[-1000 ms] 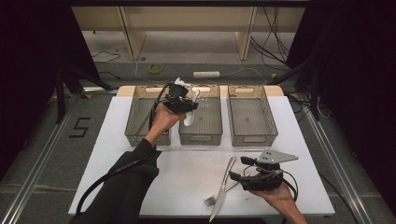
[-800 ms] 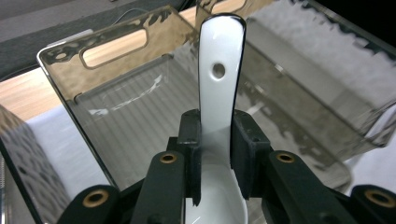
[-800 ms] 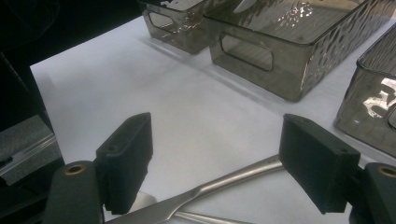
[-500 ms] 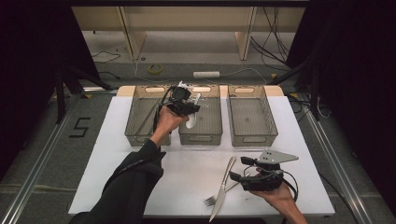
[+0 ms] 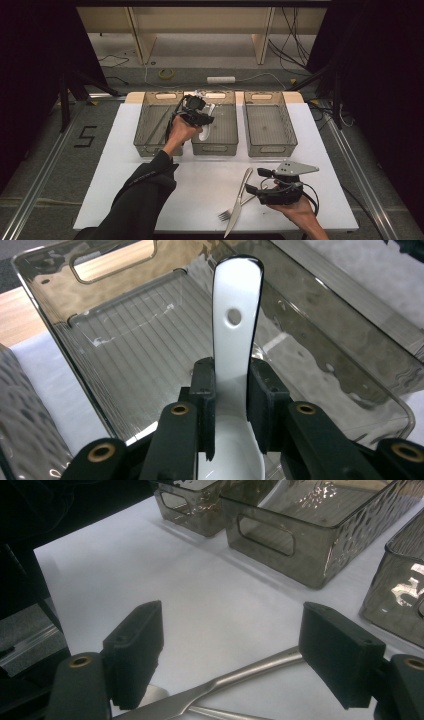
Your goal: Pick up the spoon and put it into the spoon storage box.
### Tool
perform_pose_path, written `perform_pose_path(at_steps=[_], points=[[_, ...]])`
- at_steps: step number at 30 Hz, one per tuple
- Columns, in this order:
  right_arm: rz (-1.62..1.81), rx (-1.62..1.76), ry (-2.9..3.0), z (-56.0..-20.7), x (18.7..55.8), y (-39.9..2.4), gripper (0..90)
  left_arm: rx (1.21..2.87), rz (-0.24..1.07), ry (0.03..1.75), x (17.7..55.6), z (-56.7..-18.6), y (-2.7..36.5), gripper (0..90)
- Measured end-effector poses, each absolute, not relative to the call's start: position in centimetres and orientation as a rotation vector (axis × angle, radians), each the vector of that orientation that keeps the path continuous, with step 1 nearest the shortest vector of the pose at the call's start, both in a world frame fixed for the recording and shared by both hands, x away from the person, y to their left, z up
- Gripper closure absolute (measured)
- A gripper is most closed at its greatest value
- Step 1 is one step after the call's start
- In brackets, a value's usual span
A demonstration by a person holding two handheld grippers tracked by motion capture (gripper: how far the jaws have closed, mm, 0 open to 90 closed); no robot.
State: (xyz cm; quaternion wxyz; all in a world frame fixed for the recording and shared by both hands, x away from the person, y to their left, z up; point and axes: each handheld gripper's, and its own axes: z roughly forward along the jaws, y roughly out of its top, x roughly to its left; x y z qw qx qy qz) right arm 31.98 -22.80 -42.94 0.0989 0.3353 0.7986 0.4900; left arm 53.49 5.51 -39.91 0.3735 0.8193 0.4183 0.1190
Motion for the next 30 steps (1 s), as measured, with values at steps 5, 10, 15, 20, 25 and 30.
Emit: perform_pose_path(at_steps=[5, 10, 15, 20, 25, 30], points=[[1.453, 0.99, 2.361, -42.9, 32.0, -22.8, 26.9, 2.108, 0.294, 1.073, 53.5, -40.3, 5.4, 73.7], [1.455, 0.99, 2.361, -42.9, 32.0, -22.8, 26.9, 2.128, 0.281, 1.084, 53.7, -40.8, 5.3, 68.2], [1.451, 0.994, 2.362, -43.0, 32.0, -22.7, 26.9, 2.087, 0.29, 1.1, 53.5, -39.9, 5.6, 48.5], [1.45, 0.997, 2.36, -43.0, 32.0, -22.8, 26.9, 2.035, 0.286, 1.083, 52.2, -38.3, 6.6, 34.9], [1.45, 1.004, 2.357, -43.0, 32.0, -22.8, 26.9, 1.997, 0.289, 1.048, 50.2, -37.1, 8.3, 27.6], [1.443, 1.005, 2.357, -43.0, 32.2, -22.6, 26.7, 2.003, 0.307, 1.015, 48.2, -36.7, 10.2, 24.8]])
